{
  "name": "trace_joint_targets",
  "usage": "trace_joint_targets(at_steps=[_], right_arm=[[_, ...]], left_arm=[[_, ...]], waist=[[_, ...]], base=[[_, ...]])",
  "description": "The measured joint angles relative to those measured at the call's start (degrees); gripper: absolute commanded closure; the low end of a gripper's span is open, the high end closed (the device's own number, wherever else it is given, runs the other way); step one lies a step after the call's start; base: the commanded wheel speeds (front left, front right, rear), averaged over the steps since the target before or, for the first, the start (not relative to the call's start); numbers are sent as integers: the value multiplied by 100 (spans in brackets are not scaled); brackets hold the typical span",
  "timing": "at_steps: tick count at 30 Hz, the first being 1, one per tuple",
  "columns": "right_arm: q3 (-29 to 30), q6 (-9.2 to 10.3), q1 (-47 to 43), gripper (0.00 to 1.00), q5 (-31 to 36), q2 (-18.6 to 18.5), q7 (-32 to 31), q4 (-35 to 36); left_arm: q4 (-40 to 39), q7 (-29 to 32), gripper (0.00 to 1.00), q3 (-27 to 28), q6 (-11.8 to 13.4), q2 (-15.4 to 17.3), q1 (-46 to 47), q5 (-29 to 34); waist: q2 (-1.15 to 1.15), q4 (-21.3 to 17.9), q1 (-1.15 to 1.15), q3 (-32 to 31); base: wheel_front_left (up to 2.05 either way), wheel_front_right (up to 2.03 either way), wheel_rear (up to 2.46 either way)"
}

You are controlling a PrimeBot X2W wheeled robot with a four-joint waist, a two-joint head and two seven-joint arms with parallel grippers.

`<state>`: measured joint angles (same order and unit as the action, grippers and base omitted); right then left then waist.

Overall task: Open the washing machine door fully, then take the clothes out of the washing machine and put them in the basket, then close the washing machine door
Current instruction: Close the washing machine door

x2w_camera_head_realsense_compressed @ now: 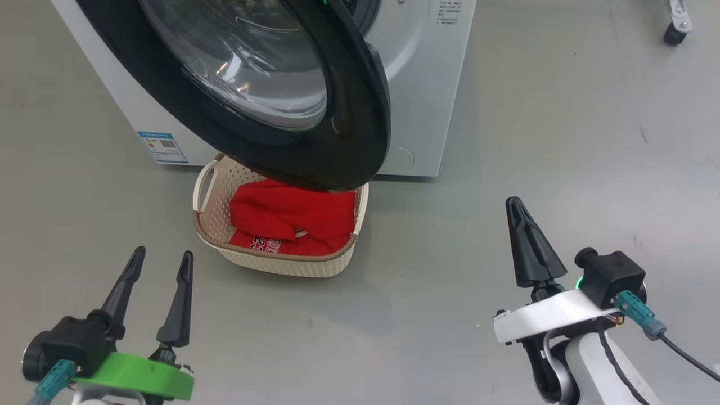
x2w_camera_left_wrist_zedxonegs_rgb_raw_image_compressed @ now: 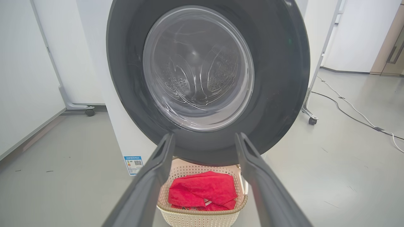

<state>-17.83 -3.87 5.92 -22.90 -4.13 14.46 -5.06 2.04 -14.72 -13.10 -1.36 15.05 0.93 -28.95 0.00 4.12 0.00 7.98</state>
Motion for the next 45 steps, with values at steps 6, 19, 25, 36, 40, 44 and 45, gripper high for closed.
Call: trace_joint_targets(at_steps=[6,19,25,36,40,44,45], right_arm=[[-307,-138,344,100,108,-33,1,99],[-969,-266,1393,100,383,-259,-358,85],[-1021,-309,1914,100,242,-244,-567,-19],[-1009,-311,2757,100,243,-383,-795,-308],[-943,-311,2924,100,243,-465,-813,-436],[-878,-311,3061,100,237,-513,-818,-485],[-867,-313,3111,100,236,-524,-818,-499]], left_arm=[[-56,0,0,16,-98,-108,25,25],[-80,0,0,-27,-294,-393,427,48],[-56,0,0,-4,-327,-497,594,88],[-33,0,0,171,-431,-708,1015,88],[7,0,0,189,-450,-753,1104,90],[26,0,0,196,-483,-809,1177,92],[40,0,0,192,-487,-818,1191,101]], waist=[[0,83,0,216],[0,448,0,833],[0,655,0,1155],[0,989,0,1782],[0,1050,0,1959],[0,1081,0,2080],[0,1088,0,2118]], base=[[0,0,0],[0,0,0],[0,0,0],[0,0,0],[0,0,0],[0,0,0],[0,0,0]])
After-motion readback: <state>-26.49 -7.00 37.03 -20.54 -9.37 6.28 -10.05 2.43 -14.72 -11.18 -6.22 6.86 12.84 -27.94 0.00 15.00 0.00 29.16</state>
